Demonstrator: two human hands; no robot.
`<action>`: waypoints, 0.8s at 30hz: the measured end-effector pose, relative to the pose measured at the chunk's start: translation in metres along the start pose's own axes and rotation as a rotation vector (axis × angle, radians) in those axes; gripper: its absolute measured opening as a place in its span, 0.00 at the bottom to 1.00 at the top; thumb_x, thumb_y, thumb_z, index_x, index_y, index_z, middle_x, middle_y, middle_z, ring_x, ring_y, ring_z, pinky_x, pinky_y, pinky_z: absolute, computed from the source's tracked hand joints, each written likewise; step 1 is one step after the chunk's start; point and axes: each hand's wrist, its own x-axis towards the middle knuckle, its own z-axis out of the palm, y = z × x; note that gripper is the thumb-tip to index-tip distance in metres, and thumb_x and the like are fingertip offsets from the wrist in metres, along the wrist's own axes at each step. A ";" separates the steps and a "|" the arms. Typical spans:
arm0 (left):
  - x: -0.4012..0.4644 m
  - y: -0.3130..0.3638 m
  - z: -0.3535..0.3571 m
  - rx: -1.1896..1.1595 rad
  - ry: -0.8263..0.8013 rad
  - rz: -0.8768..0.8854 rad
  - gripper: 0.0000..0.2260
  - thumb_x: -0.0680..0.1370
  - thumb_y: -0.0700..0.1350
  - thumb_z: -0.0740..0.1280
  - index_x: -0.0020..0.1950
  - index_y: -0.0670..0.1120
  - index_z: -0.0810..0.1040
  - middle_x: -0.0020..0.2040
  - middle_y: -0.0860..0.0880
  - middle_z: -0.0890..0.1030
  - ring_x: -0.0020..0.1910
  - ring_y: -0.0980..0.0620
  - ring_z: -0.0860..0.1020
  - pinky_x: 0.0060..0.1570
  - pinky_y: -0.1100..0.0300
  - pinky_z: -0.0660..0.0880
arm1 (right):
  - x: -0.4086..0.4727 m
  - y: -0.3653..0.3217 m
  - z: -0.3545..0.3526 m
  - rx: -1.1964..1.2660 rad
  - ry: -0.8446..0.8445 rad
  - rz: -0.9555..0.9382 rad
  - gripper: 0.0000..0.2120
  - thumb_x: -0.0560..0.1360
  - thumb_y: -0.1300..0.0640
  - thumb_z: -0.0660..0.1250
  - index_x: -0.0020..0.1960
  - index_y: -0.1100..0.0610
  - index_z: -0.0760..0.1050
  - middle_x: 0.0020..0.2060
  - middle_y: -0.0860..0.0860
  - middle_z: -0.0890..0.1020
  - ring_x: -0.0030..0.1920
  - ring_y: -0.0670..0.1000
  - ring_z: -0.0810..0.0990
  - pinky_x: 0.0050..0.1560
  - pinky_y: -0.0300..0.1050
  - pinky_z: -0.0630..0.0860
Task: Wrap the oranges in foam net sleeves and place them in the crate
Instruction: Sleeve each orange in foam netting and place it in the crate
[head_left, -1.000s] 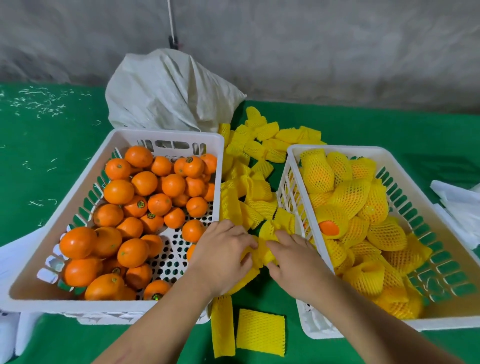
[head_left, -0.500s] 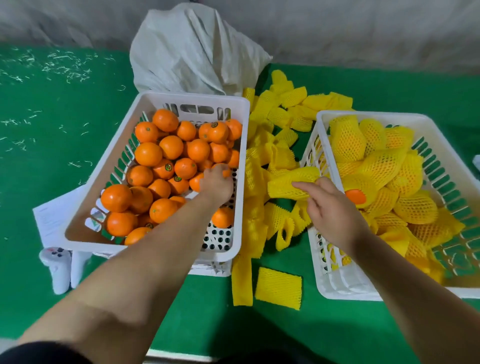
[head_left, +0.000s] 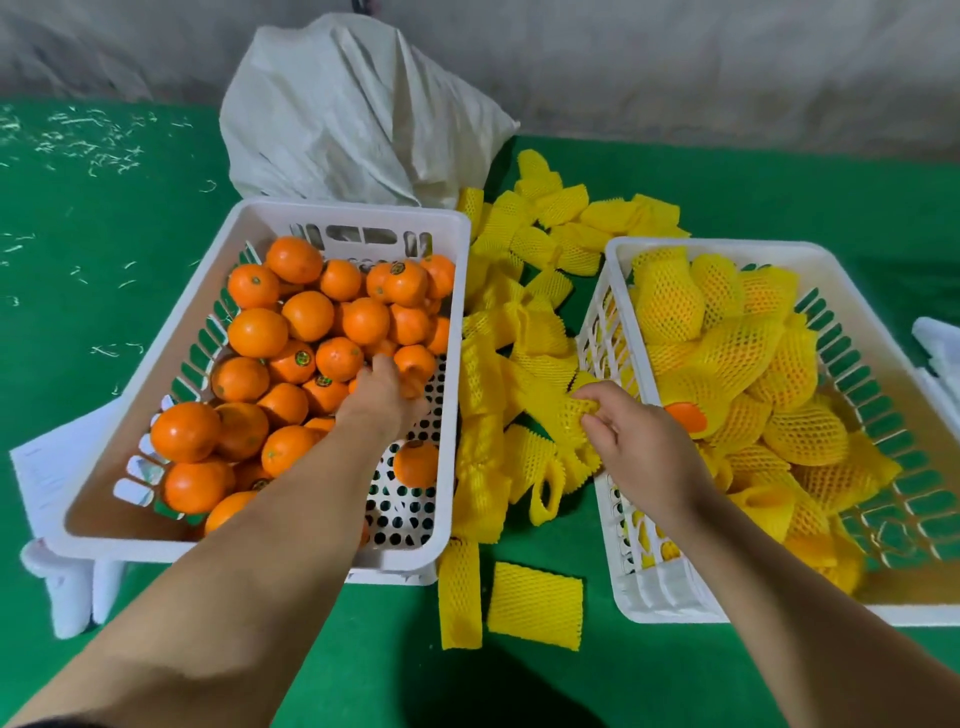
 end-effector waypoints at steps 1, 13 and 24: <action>-0.001 -0.001 -0.004 -0.085 0.117 0.067 0.30 0.81 0.54 0.70 0.77 0.45 0.62 0.71 0.41 0.68 0.64 0.37 0.75 0.52 0.45 0.75 | -0.001 0.000 0.000 0.012 0.017 -0.010 0.11 0.81 0.57 0.67 0.62 0.56 0.79 0.28 0.43 0.73 0.26 0.47 0.72 0.25 0.43 0.66; -0.132 0.062 -0.001 -0.936 -0.135 0.633 0.21 0.74 0.57 0.70 0.66 0.58 0.77 0.68 0.53 0.68 0.66 0.60 0.72 0.58 0.58 0.76 | -0.003 -0.009 -0.002 0.040 0.127 0.057 0.18 0.80 0.46 0.50 0.32 0.45 0.56 0.22 0.45 0.62 0.23 0.45 0.62 0.26 0.42 0.53; -0.127 0.052 -0.007 -0.759 -0.482 0.798 0.23 0.72 0.58 0.70 0.67 0.56 0.79 0.77 0.58 0.70 0.74 0.55 0.71 0.69 0.48 0.75 | -0.003 -0.011 -0.002 0.029 0.188 0.059 0.22 0.83 0.43 0.58 0.32 0.45 0.60 0.22 0.45 0.65 0.23 0.45 0.66 0.24 0.42 0.57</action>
